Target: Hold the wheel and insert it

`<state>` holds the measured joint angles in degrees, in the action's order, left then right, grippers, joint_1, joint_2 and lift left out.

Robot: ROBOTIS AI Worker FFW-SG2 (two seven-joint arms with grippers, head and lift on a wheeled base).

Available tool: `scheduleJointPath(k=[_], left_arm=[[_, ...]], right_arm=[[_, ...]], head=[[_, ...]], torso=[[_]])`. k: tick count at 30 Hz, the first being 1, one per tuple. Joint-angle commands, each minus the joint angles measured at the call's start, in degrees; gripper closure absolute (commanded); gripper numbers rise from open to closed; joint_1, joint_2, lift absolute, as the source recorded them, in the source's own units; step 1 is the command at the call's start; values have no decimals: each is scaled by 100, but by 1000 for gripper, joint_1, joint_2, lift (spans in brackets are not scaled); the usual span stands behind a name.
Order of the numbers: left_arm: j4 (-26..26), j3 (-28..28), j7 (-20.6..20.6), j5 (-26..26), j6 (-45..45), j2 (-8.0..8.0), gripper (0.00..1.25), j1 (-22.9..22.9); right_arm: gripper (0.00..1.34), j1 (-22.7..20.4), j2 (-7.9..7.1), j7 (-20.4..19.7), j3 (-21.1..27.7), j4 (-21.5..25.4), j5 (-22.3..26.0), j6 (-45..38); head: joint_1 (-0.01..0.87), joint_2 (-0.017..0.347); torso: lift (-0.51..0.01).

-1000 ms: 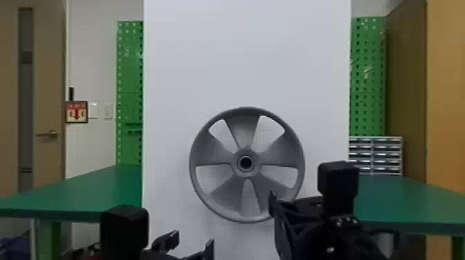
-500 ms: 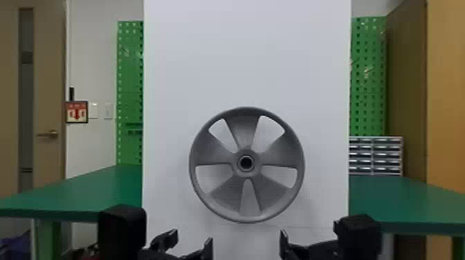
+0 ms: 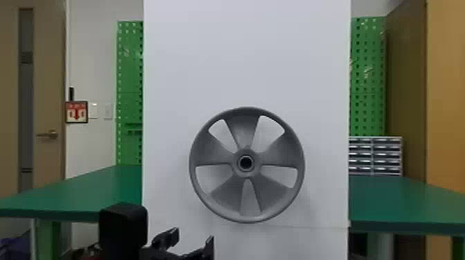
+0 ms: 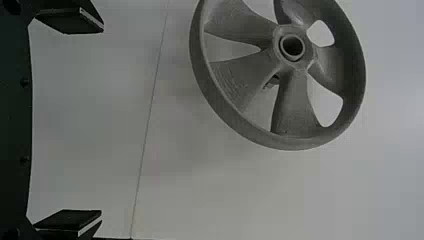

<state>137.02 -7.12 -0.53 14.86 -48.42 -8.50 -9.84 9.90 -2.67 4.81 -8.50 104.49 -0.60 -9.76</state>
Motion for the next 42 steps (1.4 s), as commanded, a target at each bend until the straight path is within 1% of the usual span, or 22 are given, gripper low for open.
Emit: scheduleJointPath(k=[1, 4, 10, 16, 20, 30, 35, 42], left_arm=[[0, 0, 0, -9, 0, 7, 513, 9], [0, 0, 0, -9, 0, 15, 513, 9], [0, 9, 0, -18, 26, 24, 513, 26], [0, 18, 0, -44, 52, 33, 513, 53], [0, 18, 0, -80, 79, 68, 513, 70], [0, 27, 0, -97, 105, 77, 513, 79], [0, 27, 0, -106, 105, 86, 513, 88], [0, 27, 0, -106, 105, 86, 513, 88]], right_arm=[[-2, -225, -102, 37, 7, -184, 51, 273], [-2, -374, -138, 64, 15, -324, 68, 458], [-2, -550, -138, 161, 94, -658, 165, 757], [-2, -708, -138, 169, 218, -799, 192, 818], [-2, -779, -129, 169, 270, -834, 271, 853], [-2, -796, -120, 169, 332, -834, 271, 897], [-2, -787, -155, 169, 305, -834, 271, 897], [-2, -796, -146, 178, 305, -852, 271, 897]], head=[[5, 120], [5, 120], [5, 120], [5, 120], [5, 120], [5, 120], [5, 120], [5, 120]], torso=[[-477], [-477], [-477], [-477], [-477], [-477], [-477], [-477]])
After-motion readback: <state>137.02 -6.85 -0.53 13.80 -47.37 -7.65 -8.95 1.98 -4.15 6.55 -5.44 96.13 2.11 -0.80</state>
